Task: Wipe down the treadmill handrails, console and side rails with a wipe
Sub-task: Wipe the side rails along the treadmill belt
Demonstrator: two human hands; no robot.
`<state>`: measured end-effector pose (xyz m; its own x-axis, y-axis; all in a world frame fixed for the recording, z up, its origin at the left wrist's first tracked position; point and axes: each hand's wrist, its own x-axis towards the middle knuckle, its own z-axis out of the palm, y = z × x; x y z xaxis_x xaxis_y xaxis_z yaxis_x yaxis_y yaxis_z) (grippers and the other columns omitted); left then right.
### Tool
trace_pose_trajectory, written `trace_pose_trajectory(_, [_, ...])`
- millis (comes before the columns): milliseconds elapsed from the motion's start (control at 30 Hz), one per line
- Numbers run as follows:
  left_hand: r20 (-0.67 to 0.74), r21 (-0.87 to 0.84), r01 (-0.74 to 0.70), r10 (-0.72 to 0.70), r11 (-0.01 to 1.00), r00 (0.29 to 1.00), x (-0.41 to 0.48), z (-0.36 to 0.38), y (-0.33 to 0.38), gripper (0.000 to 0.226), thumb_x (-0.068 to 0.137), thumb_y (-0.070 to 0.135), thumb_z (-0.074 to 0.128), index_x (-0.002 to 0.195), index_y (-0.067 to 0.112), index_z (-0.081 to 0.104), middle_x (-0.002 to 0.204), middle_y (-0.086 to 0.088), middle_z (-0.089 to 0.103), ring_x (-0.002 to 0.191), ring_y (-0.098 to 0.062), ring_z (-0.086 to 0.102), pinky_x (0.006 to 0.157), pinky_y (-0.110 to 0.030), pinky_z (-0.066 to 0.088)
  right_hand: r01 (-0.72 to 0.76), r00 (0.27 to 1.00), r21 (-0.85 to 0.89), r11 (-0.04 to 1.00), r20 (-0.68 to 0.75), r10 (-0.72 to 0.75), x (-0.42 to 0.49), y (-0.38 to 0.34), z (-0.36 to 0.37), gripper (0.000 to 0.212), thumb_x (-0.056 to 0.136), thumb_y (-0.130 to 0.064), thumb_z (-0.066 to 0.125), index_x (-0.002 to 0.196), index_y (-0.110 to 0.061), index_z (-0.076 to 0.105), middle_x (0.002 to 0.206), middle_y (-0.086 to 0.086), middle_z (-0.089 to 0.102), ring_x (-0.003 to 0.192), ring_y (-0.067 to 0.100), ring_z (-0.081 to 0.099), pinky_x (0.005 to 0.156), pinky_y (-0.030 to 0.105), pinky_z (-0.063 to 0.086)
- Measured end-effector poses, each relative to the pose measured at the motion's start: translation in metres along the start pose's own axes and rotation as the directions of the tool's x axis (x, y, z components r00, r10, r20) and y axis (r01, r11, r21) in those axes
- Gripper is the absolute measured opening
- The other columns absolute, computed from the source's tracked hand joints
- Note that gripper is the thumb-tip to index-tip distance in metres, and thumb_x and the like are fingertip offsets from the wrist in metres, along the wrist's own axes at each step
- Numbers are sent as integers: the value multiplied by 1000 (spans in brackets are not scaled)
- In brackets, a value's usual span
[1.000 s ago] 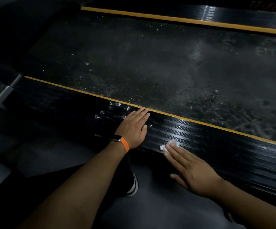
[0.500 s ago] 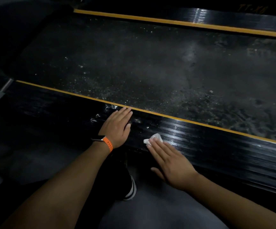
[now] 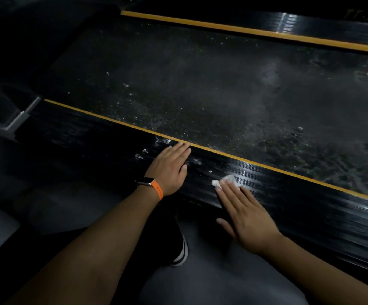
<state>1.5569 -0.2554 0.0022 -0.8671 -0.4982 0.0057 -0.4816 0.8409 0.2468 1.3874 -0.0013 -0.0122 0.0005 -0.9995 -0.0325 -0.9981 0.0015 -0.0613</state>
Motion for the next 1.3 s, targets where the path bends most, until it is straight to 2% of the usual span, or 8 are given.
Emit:
trace_pose_trajectory(267, [-32, 14, 5, -5, 1000, 999, 0, 1, 0, 58, 102, 34, 32, 156, 12, 41, 167, -1, 31, 156, -15, 20, 128, -39, 18, -45, 999, 59, 997, 27, 44, 63, -19, -1, 81, 108, -64, 21, 166, -8, 16, 175, 5, 4, 162, 22, -3, 127, 47, 8])
trace_pose_trajectory(367, [-16, 13, 7, -7, 1000, 1000, 0, 2, 0, 57, 104, 33, 34, 158, 13, 38, 168, 0, 28, 157, -14, 17, 128, -38, 16, -69, 998, 46, 997, 15, 68, 44, -6, 0, 80, 108, -64, 24, 165, -9, 21, 174, 7, 11, 162, 23, 5, 126, 47, 13])
trace_pose_trajectory(533, [-2, 6, 16, -16, 1000, 1000, 0, 2, 0, 56, 105, 32, 35, 159, 14, 35, 168, 0, 26, 157, -14, 15, 129, -38, 14, -113, 993, 35, 993, 40, 112, 7, 14, -4, 84, 107, -67, 24, 165, -8, 19, 174, 11, 13, 162, 24, 3, 127, 48, 12])
trace_pose_trajectory(767, [-34, 14, -2, 3, 1000, 999, 1, 1, 1, 57, 103, 32, 35, 156, 12, 40, 167, -1, 31, 156, -15, 19, 128, -37, 15, -95, 990, 133, 987, 118, 80, 81, -7, -11, 89, 102, -73, 0, 167, -12, 1, 174, 3, -6, 160, 18, -17, 131, 50, 1])
trace_pose_trajectory(900, [-21, 8, 1, -1, 1000, 1000, 0, 2, 0, 56, 105, 30, 39, 158, 13, 37, 168, -1, 27, 157, -14, 16, 129, -35, 11, -123, 989, 116, 986, 98, 112, 46, 13, -12, 84, 105, -71, 10, 167, -15, 5, 175, 2, -4, 160, 15, -16, 129, 46, -2])
trace_pose_trajectory(1067, [-17, 10, 11, -11, 1000, 1000, 0, 2, 1, 56, 105, 31, 36, 159, 14, 35, 168, 0, 27, 157, -14, 16, 129, -34, 10, -181, 978, 121, 976, 131, 165, 24, 26, -16, 87, 104, -73, 11, 167, -12, 7, 175, 6, 1, 161, 19, -10, 129, 47, 2])
trace_pose_trajectory(1200, [-16, 17, 8, -8, 1000, 1000, 0, -1, 2, 59, 103, 34, 31, 157, 13, 38, 167, -1, 29, 157, -15, 17, 129, -34, 11, -179, 978, 180, 967, 144, 154, 80, 12, -19, 96, 95, -79, -10, 166, -15, -6, 173, 1, -14, 159, 16, -21, 131, 47, -5])
trace_pose_trajectory(1300, [-16, 17, 7, -7, 1000, 1000, 0, -2, 3, 60, 102, 34, 31, 157, 13, 39, 167, -1, 29, 156, -15, 18, 129, -34, 11, -177, 978, 190, 966, 145, 150, 103, 9, -19, 99, 90, -79, -16, 166, -17, -9, 170, -1, -19, 157, 15, -24, 129, 45, -12])
